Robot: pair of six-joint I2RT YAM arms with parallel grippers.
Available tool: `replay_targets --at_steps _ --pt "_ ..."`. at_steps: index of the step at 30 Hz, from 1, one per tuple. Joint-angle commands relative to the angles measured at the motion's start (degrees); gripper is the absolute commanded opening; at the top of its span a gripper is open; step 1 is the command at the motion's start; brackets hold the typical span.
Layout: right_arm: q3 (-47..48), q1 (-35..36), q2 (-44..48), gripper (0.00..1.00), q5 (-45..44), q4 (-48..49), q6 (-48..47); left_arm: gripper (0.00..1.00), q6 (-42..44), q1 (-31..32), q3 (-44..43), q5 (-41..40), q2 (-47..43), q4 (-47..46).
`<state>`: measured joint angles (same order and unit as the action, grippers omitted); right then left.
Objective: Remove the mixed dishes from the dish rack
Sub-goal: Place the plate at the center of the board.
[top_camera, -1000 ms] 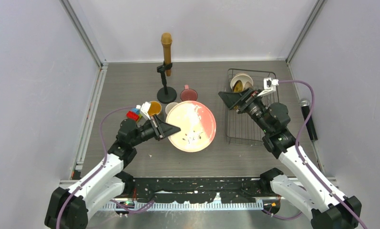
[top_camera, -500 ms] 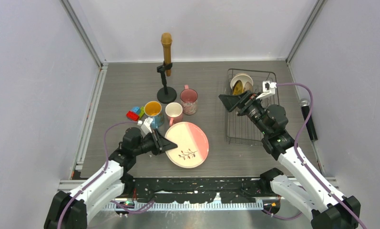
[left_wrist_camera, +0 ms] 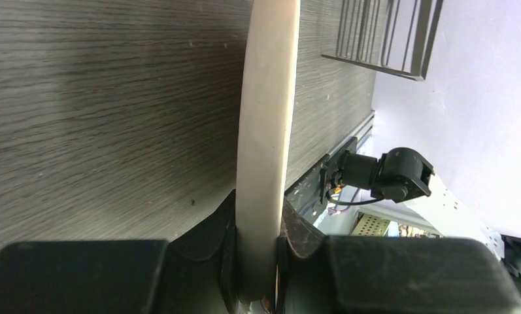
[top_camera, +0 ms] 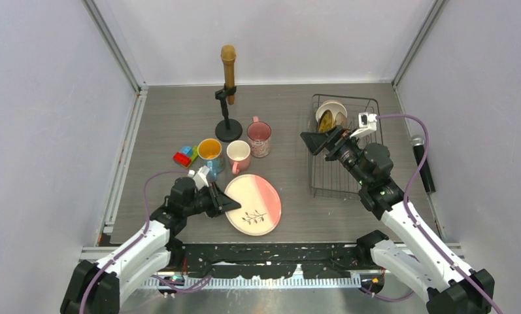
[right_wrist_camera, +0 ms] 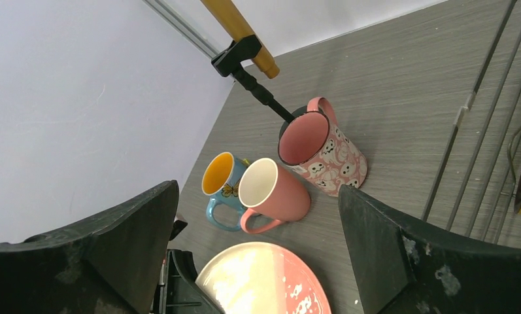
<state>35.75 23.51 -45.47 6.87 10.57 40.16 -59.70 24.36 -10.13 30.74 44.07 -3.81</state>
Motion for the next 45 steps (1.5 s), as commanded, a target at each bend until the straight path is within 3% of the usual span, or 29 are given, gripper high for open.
replay_targets --at_steps 1,8,18,31,37,45 --pt "1.07 0.14 1.29 0.99 -2.05 -0.01 -1.95 0.0 0.83 0.16 -0.94 0.78 0.41 -4.17" --pt "1.17 0.14 1.4 0.99 -2.74 -0.74 -2.48 0.0 3.07 0.16 -1.46 -0.07 3.32 -1.64" --pt "1.1 0.12 2.68 0.99 -4.94 -3.52 -4.38 0.24 4.59 0.16 -2.27 -0.88 6.07 2.23" --pt "0.4 0.13 3.79 0.99 -6.29 -5.04 -5.28 0.29 4.46 0.16 -2.26 -2.74 5.66 5.41" --pt "0.46 0.11 3.91 0.99 -6.54 -5.48 -5.5 0.43 4.33 0.16 -2.26 -3.66 5.65 6.44" --pt "0.46 0.14 4.12 0.99 -6.7 -5.94 -5.67 0.45 4.24 0.16 -2.61 -4.3 6.51 6.52"
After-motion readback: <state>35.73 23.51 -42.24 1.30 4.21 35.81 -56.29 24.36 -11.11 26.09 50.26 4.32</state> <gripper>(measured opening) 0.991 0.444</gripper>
